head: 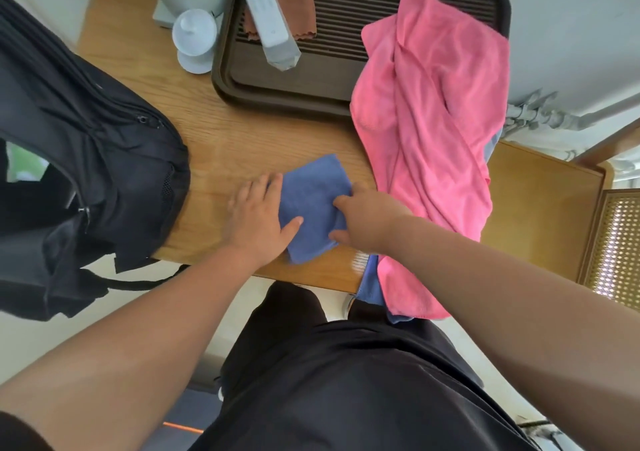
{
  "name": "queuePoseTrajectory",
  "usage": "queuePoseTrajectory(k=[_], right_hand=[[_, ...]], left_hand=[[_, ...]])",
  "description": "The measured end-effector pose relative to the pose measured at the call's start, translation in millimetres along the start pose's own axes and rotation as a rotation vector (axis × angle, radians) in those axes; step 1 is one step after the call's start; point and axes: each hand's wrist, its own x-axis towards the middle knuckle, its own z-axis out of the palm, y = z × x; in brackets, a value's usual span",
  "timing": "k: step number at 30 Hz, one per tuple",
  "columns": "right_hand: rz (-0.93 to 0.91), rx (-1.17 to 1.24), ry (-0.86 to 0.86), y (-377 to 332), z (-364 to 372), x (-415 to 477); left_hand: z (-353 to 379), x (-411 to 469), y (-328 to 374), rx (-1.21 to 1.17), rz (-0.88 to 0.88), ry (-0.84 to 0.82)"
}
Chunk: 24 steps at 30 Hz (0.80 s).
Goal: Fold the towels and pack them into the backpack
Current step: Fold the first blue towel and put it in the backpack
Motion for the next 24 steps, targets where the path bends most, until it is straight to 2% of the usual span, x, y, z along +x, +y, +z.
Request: queuePoseTrajectory(k=[2, 4, 8, 10, 16, 24], right_hand=[[-0.037, -0.053, -0.068, -16, -2, -7], [-0.008, -0.039, -0.051, -22, -2, -8], [0.087, 0.144, 0.269, -11, -10, 6], [0.046, 0.109, 0.332, -7, -15, 17], [0.001, -0.148, 0.211, -11, -4, 44], [0.006, -0.095, 0.17, -13, -7, 46]], left_hand=[[-7, -1, -9, -0.06, -0.049, -0.004], [-13, 1, -16, -0.07, -0.043, -0.039], [-26, 11, -19, -0.007, 0.026, -0.094], [-34, 20, -17, 0.035, 0.075, -0.142], [-40, 39, -9, 0.168, 0.199, -0.202], [-46, 48, 8, 0.203, 0.194, -0.165]])
